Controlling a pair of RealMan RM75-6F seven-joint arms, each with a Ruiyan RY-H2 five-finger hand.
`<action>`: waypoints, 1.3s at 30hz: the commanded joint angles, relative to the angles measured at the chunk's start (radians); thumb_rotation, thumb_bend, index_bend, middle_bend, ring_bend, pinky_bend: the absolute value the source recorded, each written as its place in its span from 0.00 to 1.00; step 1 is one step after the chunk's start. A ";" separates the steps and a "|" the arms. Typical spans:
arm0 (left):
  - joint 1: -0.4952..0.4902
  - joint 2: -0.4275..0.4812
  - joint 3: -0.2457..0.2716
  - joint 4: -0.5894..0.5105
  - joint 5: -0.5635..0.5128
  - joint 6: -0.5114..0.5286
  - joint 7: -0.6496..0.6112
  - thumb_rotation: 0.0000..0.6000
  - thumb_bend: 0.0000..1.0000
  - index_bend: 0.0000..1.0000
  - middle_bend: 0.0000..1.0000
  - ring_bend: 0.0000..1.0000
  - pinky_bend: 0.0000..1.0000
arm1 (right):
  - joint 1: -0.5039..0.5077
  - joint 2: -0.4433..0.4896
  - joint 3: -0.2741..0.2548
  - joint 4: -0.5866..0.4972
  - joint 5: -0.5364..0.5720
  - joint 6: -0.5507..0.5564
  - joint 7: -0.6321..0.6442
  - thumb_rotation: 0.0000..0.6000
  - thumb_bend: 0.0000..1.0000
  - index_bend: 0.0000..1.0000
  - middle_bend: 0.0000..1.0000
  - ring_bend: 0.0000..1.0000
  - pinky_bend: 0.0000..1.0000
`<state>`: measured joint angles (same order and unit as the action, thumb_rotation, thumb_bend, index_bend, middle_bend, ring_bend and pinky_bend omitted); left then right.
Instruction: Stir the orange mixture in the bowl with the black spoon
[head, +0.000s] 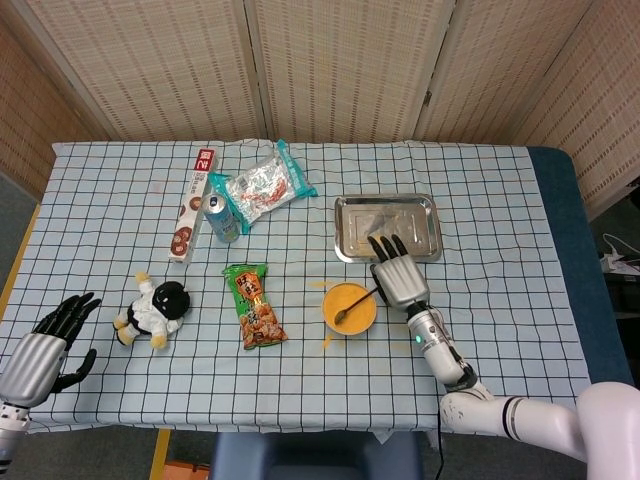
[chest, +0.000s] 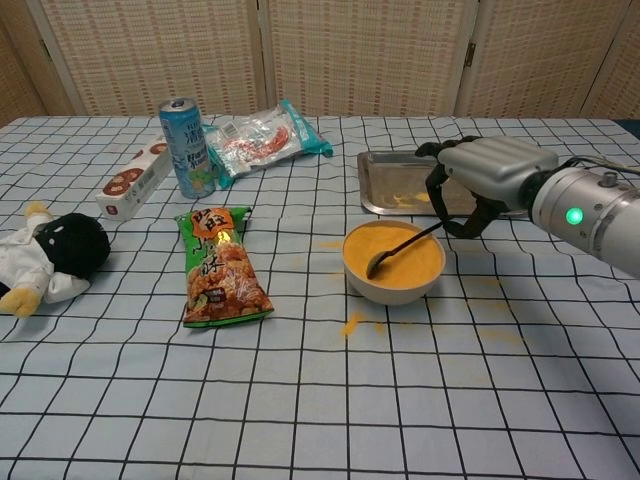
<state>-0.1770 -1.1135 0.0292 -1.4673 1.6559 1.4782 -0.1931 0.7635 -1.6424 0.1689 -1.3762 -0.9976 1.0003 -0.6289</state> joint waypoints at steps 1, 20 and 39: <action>0.000 0.000 0.001 0.001 0.001 0.002 -0.002 1.00 0.49 0.00 0.00 0.00 0.19 | -0.002 -0.003 -0.005 0.003 -0.019 0.008 0.011 1.00 0.36 0.67 0.01 0.00 0.02; 0.002 0.002 0.009 0.003 0.019 0.013 -0.011 1.00 0.49 0.00 0.00 0.00 0.19 | -0.001 0.008 0.011 0.040 -0.086 0.025 0.049 1.00 0.52 0.83 0.13 0.00 0.05; 0.000 0.001 0.010 0.001 0.018 0.010 -0.005 1.00 0.49 0.00 0.00 0.00 0.19 | 0.038 0.097 -0.047 -0.070 0.023 -0.064 -0.158 1.00 0.54 0.86 0.13 0.00 0.05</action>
<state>-0.1771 -1.1121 0.0391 -1.4665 1.6744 1.4881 -0.1982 0.8062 -1.5749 0.1304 -1.4068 -0.9916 0.9419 -0.7813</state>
